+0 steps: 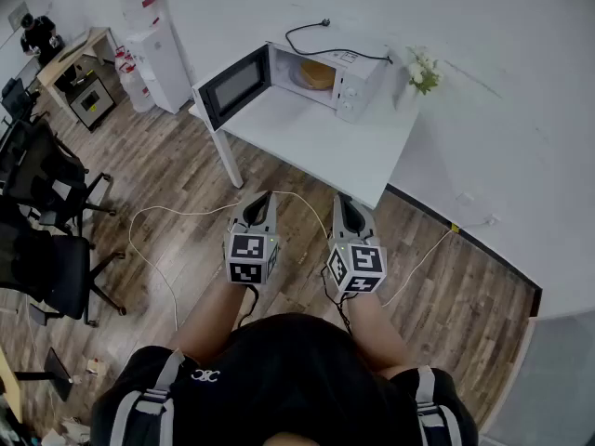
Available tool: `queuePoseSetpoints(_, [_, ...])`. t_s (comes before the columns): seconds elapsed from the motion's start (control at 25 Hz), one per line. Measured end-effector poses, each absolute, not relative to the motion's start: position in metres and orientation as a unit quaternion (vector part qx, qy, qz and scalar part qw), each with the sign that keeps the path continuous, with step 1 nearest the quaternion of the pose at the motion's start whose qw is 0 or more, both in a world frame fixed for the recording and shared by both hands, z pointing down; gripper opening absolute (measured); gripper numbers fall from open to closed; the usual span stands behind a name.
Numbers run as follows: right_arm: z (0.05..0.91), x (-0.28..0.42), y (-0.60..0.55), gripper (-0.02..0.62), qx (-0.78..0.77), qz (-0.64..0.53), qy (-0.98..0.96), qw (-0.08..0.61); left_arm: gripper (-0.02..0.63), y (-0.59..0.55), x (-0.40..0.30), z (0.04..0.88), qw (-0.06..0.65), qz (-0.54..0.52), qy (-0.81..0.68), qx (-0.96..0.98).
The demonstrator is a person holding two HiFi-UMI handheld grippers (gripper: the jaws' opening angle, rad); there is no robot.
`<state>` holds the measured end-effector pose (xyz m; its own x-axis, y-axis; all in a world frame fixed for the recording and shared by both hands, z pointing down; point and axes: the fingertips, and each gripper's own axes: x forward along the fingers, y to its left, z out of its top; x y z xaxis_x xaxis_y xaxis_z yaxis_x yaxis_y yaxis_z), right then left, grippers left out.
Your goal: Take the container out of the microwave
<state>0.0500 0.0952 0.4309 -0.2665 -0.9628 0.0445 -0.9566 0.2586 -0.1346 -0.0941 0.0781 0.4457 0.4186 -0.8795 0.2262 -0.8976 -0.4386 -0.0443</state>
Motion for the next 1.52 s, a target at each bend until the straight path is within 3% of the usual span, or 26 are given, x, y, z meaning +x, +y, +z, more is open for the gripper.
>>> queuePoseSetpoints(0.96, [0.439, -0.024, 0.126, 0.005, -0.614, -0.054, 0.787, 0.022, 0.012, 0.102, -0.169, 0.439, 0.044, 0.074, -0.527, 0.845])
queuePoseSetpoints(1.52, [0.449, -0.011, 0.033, 0.005, -0.612, -0.054, 0.788, 0.041, 0.012, 0.023, -0.156, 0.443, 0.025, 0.068, -0.527, 0.847])
